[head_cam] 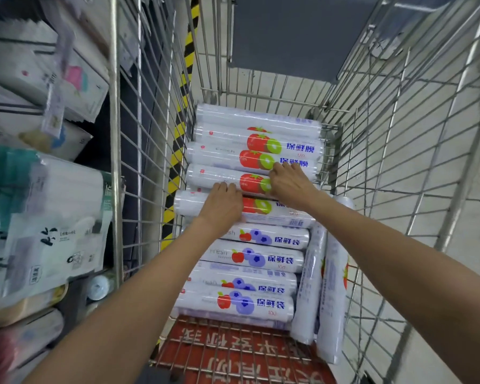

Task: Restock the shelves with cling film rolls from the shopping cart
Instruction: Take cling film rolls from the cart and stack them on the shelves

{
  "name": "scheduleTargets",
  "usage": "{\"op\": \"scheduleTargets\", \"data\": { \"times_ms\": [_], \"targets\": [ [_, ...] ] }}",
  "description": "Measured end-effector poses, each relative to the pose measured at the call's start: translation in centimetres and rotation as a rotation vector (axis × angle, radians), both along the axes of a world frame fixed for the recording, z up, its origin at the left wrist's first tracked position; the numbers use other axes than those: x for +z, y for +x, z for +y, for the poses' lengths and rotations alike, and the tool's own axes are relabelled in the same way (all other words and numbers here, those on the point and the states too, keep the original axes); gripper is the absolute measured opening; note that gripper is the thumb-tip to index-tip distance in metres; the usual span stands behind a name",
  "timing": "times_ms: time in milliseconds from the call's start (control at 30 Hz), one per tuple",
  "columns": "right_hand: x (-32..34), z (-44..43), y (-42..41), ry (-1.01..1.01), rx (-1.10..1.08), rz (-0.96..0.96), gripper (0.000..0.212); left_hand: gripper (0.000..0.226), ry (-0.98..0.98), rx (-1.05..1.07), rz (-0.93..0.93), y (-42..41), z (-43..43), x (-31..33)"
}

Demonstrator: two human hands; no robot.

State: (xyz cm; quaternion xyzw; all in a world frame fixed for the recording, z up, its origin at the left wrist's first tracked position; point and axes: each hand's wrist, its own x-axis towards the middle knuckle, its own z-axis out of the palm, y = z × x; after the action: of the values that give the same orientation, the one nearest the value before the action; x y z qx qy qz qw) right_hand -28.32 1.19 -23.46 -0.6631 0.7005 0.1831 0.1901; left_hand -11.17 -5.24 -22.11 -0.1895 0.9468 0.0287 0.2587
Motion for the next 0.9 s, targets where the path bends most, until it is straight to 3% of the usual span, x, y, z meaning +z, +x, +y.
{"op": "scheduleTargets", "data": {
  "times_ms": [167,267,367,500,600,667,767,900],
  "targets": [
    [0.6,-0.1,-0.4,0.033,0.030,-0.095,0.045,0.055,0.383,0.251,-0.029,0.3,0.2,5.1],
    [1.1,-1.2,-1.0,0.136,-0.086,-0.248,0.035,0.055,0.392,0.335,-0.101,2.1,1.2,8.3],
    [1.9,-2.6,-2.4,0.313,-0.283,-0.420,0.045,0.047,0.415,0.546,-0.116,5.5,2.8,10.5],
    [1.8,-2.0,-3.2,0.319,-0.391,-0.495,0.050,0.056,0.610,1.018,0.096,8.8,4.3,11.2],
    [1.1,-0.6,-1.6,0.215,-0.352,-0.492,0.041,0.076,0.868,1.339,0.387,8.4,4.1,11.1],
    [0.4,0.3,0.2,0.105,-0.259,-0.316,0.056,0.074,0.999,1.455,0.501,7.4,3.5,11.6],
    [-1.0,1.1,2.4,0.048,-0.184,-0.105,0.067,0.041,1.093,1.566,0.606,6.2,1.9,12.1],
    [0.4,1.5,2.8,0.016,-0.313,-0.246,0.063,0.038,1.218,1.595,0.715,5.7,0.3,13.0]
  ]
}}
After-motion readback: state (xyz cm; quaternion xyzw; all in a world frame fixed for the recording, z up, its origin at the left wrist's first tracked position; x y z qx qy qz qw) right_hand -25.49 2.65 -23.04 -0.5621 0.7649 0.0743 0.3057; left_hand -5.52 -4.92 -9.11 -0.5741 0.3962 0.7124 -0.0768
